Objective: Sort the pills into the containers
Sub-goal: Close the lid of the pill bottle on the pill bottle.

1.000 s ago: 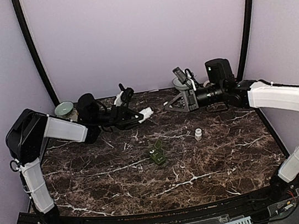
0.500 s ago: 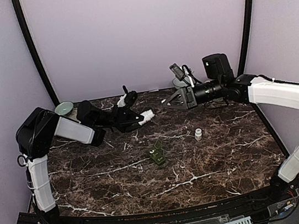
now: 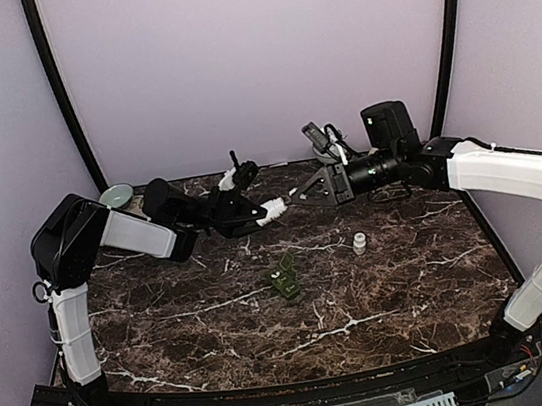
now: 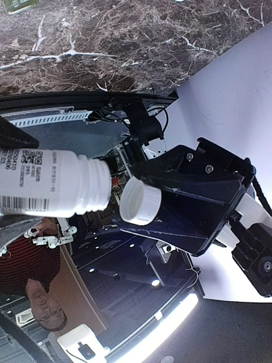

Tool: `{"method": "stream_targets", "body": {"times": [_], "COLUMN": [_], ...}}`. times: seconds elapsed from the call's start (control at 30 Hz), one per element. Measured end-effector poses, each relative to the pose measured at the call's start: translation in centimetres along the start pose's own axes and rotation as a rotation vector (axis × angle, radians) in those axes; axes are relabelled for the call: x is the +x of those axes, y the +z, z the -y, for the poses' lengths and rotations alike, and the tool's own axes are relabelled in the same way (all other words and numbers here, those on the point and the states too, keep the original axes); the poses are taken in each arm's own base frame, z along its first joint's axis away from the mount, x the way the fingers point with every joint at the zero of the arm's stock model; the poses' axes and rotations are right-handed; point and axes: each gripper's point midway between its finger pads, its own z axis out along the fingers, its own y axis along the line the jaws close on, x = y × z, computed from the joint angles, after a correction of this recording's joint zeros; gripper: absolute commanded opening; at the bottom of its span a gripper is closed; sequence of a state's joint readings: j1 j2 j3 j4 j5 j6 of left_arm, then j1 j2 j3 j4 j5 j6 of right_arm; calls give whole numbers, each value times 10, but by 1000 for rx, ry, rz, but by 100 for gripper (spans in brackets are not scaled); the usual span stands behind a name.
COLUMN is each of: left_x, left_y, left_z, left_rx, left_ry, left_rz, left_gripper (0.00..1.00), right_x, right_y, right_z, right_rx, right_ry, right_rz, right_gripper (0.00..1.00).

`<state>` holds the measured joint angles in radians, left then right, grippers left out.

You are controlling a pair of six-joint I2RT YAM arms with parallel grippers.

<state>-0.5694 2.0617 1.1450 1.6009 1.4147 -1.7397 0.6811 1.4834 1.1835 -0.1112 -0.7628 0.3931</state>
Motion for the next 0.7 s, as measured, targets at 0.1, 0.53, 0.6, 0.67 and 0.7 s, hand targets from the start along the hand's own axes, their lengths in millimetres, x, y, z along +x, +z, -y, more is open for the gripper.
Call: {"method": "stream_targets", "body": {"times": [0.1,0.53,0.6,0.67,0.7], "left_x": [-1,-1,-1,-1,-2], "left_y": [4,11,12,13,13], "left_z": [3,9,9,11,12], "left_rx": [5,15,16,17,18], "left_ry": [8,15,15,20,24], "left_rz": [-8,-26,-28,-29,-30], "left_gripper": [0,0,0,0,0], "right_x": [0,-3,-3,-3,-3], "right_y": [1,3,4,4,4], "right_z": [0,-4,-5,-5,-6], "right_rx": [-1,-14,-17,-18,-18], "right_ry": [-1,-10,-13,-14,-14], "right_rz": [0,12,13,13,13], "right_gripper": [21,21,21,21,21]}}
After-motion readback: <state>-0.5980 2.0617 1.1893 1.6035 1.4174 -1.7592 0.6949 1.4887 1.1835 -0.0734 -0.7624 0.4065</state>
